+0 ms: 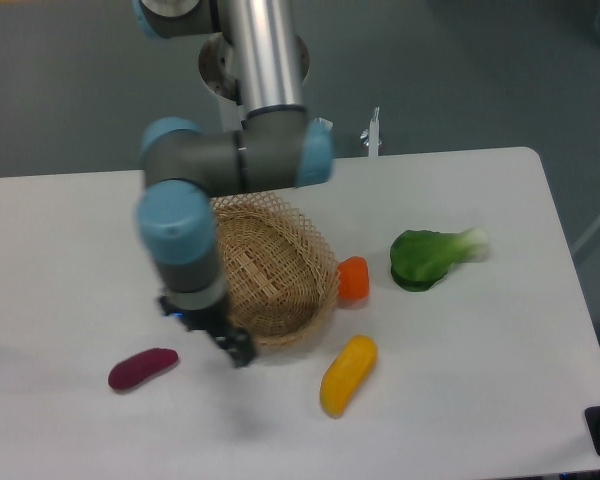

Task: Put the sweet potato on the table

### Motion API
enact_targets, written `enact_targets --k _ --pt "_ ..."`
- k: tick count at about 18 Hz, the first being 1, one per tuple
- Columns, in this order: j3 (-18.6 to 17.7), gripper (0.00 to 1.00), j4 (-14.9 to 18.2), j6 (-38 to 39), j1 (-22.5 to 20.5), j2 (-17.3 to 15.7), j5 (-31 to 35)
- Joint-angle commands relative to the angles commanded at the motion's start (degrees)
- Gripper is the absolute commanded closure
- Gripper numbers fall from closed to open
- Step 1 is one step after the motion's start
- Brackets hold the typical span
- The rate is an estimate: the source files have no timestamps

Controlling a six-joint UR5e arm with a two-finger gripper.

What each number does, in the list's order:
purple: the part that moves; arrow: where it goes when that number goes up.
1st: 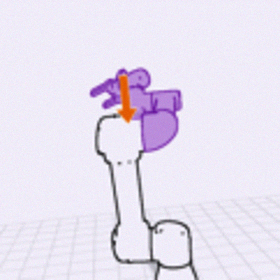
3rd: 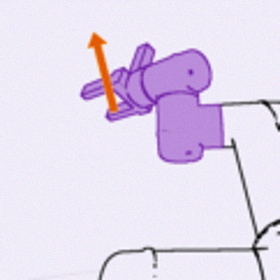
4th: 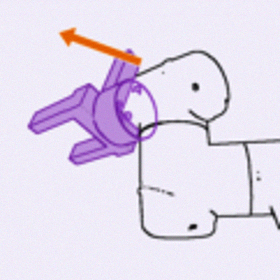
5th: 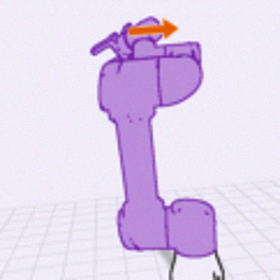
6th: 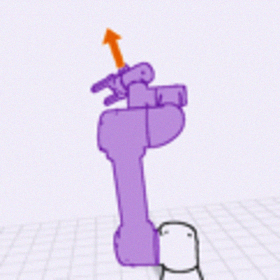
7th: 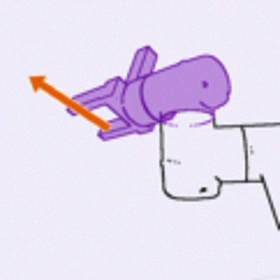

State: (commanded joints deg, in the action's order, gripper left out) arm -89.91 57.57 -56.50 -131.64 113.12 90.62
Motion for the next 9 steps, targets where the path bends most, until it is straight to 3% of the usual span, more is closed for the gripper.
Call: enact_targets --k 4,9 --pt "0.09 0.00 0.09 -7.56 -7.47 -0.35 0.00" --pt "0.26 0.00 0.79 -14.68 -13.37 -0.44 0.00"
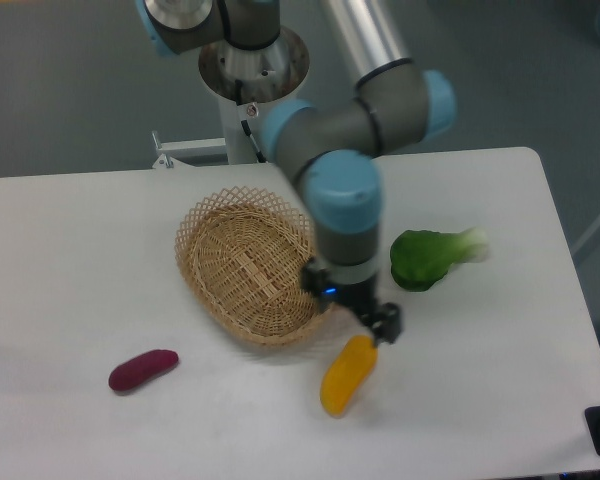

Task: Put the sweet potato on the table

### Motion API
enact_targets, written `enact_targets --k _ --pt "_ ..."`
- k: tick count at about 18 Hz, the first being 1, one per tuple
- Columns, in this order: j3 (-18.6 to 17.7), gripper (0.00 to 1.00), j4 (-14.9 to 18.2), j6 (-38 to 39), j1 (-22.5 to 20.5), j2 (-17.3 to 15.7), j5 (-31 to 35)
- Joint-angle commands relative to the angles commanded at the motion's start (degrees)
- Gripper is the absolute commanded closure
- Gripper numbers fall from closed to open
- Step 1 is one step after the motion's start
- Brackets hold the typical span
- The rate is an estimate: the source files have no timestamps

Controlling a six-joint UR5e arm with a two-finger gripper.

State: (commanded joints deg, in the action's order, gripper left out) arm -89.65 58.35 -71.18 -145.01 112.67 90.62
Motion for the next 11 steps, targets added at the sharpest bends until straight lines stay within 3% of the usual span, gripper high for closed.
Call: enact_targets --k 8,11 --pt "0.18 0.00 0.27 -9.67 -6.95 0.79 -0.09" --pt "0.09 0.00 0.27 -10.21 -7.48 1.14 0.00"
